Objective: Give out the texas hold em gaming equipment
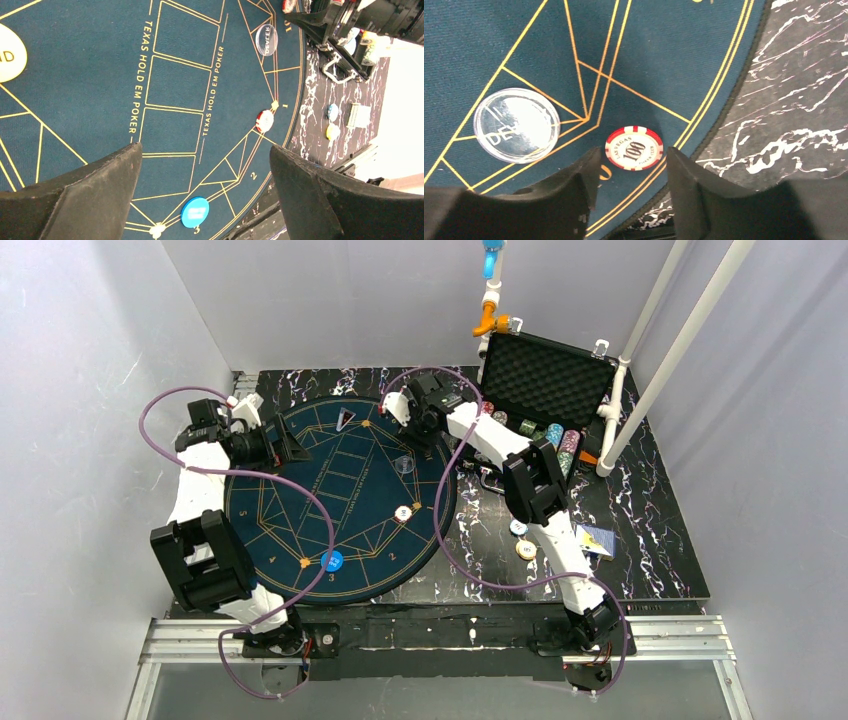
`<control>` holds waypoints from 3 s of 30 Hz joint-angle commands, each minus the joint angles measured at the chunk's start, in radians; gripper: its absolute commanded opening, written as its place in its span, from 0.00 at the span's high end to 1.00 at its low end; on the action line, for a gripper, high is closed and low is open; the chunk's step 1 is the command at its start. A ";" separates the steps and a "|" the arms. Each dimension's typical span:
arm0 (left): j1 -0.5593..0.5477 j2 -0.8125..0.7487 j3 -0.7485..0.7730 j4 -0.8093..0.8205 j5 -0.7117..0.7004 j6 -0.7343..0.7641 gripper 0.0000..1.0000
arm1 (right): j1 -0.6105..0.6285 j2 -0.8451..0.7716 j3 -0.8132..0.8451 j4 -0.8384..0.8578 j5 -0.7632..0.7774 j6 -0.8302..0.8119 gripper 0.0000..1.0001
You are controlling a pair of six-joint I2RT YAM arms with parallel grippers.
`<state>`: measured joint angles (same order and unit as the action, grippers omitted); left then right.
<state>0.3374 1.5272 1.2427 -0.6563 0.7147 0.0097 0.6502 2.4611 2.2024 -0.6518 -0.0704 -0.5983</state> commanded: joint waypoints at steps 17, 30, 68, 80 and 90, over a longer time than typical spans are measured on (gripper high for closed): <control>-0.076 -0.138 0.165 -0.256 0.012 0.400 0.02 | -0.045 -0.520 -0.337 -0.061 -0.155 0.093 0.02; -0.654 0.038 0.101 -0.096 -0.421 0.380 0.03 | -0.253 -1.006 -1.113 0.081 -0.213 0.149 0.02; -1.020 0.393 0.140 0.011 -0.635 0.385 0.42 | -0.409 -1.010 -1.212 0.158 -0.286 0.135 0.02; -1.020 0.400 0.121 0.003 -0.616 0.380 0.43 | -0.409 -1.007 -1.210 0.160 -0.278 0.134 0.02; -1.020 0.343 0.127 -0.031 -0.597 0.378 0.59 | -0.409 -1.007 -1.212 0.165 -0.270 0.134 0.02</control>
<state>-0.6777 1.9373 1.3716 -0.6353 0.0811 0.3912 0.2459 1.4483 0.9852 -0.5190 -0.3397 -0.4561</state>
